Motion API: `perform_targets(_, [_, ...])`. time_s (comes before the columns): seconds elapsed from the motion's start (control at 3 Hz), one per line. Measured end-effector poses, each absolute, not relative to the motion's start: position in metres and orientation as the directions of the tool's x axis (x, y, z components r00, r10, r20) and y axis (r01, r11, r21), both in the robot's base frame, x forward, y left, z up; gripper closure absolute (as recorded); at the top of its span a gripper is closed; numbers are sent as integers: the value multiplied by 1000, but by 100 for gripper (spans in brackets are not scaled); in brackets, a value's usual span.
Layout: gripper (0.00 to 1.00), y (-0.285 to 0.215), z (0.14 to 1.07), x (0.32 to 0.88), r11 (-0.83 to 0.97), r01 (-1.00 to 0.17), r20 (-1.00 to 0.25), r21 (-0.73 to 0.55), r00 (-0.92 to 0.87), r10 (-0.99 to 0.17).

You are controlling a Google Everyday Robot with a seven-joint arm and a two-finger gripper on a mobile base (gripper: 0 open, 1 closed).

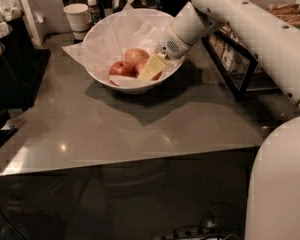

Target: Pick apple from white bowl

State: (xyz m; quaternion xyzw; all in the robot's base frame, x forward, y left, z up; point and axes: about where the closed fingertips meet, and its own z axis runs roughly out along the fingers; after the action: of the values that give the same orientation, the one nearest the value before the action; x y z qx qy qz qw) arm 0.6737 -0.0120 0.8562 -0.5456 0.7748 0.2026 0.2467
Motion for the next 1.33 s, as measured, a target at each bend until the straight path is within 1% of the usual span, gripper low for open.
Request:
perform_targets(0.67, [85, -15, 851, 671, 333, -942, -597, 46, -293, -747])
perform_targets(1.0, [100, -15, 864, 667, 315, -947, -641, 67, -283, -713])
perform_targets(1.33, [100, -18, 898, 658, 269, -961, -730, 69, -233, -642])
